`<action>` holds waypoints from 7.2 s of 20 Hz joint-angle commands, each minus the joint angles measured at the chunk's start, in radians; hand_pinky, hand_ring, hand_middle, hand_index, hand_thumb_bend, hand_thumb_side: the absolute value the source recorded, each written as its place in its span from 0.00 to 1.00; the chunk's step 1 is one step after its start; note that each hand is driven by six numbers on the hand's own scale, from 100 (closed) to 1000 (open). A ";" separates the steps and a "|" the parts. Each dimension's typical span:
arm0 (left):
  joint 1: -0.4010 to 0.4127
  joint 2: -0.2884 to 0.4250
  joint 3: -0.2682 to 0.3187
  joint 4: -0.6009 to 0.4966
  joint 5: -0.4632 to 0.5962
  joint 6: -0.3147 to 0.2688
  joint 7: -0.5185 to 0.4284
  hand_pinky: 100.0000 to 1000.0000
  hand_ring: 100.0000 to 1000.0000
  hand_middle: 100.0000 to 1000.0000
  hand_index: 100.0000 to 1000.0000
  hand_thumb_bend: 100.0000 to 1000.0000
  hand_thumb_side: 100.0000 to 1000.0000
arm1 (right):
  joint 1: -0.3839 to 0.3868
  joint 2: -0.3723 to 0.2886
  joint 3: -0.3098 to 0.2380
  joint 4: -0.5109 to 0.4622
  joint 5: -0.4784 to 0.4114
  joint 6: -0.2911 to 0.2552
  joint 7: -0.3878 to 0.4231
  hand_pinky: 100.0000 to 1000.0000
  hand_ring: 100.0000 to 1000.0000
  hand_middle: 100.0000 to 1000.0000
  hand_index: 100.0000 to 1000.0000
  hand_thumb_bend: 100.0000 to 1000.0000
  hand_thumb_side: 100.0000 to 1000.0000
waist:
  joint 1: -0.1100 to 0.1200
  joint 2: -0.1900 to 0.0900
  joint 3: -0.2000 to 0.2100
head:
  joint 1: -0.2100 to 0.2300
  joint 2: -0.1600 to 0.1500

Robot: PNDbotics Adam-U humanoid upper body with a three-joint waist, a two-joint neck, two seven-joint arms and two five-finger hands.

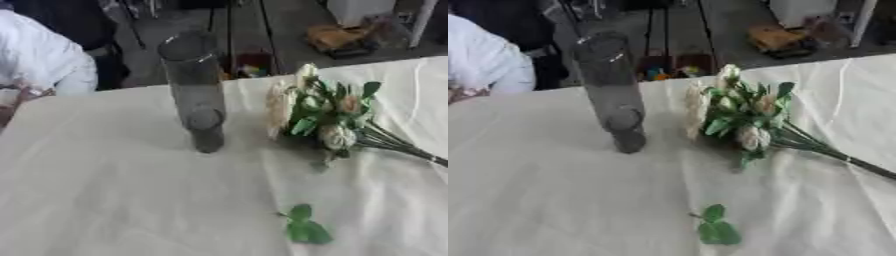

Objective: Arrange flowers into the vase.

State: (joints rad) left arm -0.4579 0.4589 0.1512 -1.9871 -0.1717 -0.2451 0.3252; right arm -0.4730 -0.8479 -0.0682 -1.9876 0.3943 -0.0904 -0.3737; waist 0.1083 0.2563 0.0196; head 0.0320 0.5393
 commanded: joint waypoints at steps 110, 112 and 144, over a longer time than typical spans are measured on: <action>-0.029 0.024 -0.027 -0.013 0.024 0.011 -0.041 0.85 0.98 0.93 0.98 0.00 1.00 | -0.196 -0.199 0.354 0.395 0.083 0.227 0.940 0.75 0.97 0.94 0.97 0.21 0.75 | -0.020 -0.010 0.023 | -0.068 -0.028; -0.030 0.022 -0.027 -0.013 0.026 0.011 -0.041 0.85 0.98 0.93 0.98 0.00 1.00 | -0.187 -0.198 0.357 0.393 0.077 0.232 0.948 0.76 0.97 0.94 0.97 0.27 0.73 | -0.017 -0.009 0.022 | -0.069 -0.029; -0.036 0.002 -0.034 -0.013 0.042 0.013 -0.047 0.85 0.99 0.93 0.98 0.00 1.00 | -0.289 -0.041 0.429 0.691 0.151 0.143 0.949 0.73 0.93 0.90 0.94 0.24 0.66 | -0.005 0.009 0.035 | -0.083 -0.043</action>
State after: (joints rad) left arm -0.4787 0.4475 0.1147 -1.9871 -0.1321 -0.2321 0.2786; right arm -0.7410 -0.8719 0.3701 -1.3010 0.5355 0.0606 0.5745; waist 0.1107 0.2836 0.0526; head -0.0537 0.5002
